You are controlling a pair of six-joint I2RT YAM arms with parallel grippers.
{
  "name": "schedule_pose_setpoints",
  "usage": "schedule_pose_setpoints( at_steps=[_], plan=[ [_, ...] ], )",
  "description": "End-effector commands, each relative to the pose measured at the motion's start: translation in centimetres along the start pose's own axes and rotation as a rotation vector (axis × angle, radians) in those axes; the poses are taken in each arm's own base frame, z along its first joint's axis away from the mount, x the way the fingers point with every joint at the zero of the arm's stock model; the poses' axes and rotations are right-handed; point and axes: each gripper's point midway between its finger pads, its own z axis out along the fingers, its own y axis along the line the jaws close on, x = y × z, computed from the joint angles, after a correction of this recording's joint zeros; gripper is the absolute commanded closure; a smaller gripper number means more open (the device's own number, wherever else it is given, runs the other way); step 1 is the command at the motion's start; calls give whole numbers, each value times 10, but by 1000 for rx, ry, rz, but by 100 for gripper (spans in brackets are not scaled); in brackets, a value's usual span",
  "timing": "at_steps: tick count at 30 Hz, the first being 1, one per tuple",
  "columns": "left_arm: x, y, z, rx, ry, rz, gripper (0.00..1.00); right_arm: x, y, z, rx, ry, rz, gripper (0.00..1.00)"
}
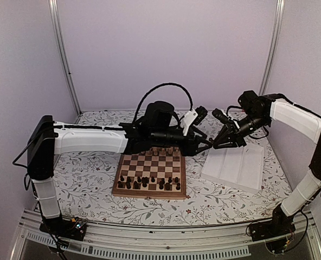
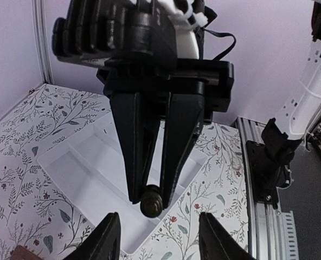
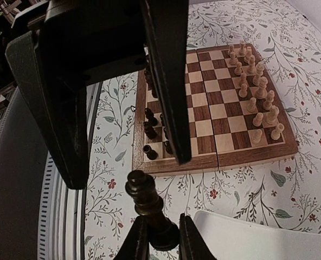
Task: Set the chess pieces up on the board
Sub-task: Place the chess piece on the chessboard.
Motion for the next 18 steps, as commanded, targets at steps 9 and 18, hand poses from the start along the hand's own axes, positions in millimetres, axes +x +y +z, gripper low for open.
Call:
schedule_pose_setpoints(
  at_steps=[9, 18],
  plan=[
    [-3, -14, 18, 80, -7, -12, 56, -10, 11, 8, -38, -33, -1, 86],
    [-1, -18, 19, 112, -2, -16, 79, -7, 15, 12, -40, -10, -3, 86]
  ],
)
